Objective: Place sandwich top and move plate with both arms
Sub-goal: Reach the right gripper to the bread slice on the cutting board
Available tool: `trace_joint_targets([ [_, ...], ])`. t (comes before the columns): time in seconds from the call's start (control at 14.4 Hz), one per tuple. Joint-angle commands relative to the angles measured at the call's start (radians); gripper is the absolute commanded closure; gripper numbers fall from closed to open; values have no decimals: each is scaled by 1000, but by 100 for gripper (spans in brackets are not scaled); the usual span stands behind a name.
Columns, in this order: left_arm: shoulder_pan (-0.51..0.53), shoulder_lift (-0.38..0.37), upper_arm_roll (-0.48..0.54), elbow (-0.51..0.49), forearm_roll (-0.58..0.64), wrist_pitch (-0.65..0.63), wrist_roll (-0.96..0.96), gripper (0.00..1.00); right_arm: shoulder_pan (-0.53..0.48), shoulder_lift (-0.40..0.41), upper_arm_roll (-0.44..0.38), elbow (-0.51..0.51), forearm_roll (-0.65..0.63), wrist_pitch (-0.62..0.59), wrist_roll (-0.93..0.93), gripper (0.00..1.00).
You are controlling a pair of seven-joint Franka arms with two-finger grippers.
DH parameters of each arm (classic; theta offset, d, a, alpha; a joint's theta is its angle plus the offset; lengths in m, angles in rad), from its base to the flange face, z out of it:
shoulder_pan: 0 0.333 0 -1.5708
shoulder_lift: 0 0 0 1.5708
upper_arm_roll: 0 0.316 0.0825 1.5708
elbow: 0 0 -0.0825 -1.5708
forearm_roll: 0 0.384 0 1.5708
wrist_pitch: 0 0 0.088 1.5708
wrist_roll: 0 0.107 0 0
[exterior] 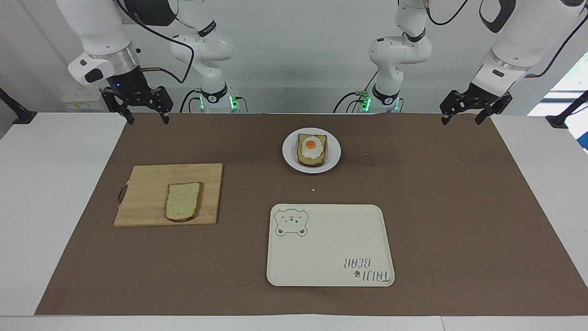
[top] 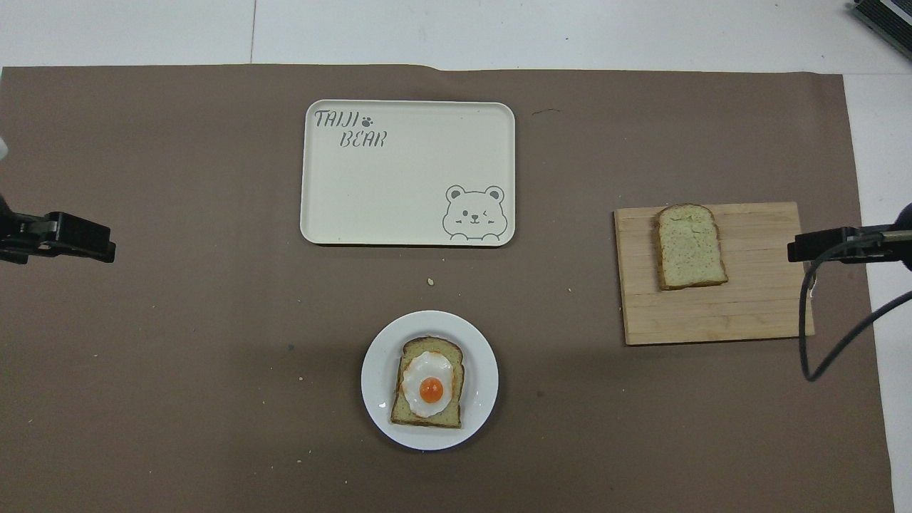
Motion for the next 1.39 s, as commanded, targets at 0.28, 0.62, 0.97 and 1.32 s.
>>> trace_joint_targets([
  [0.28,11,-1,-9,16,17,-22,-6,0,18,106,2,-12,20,134,-22,0],
  [0.62,11,-1,-9,16,17,-22,-6,0,30,156,4,-12,20,168,-25,0],
  [0.97,11,-1,-9,16,17,-22,-6,0,33,171,2,-12,22,188,-22,0],
  [1.32,11,-1,-9,16,17,-22,-6,0,38,177,4,-12,22,189,-19,0],
])
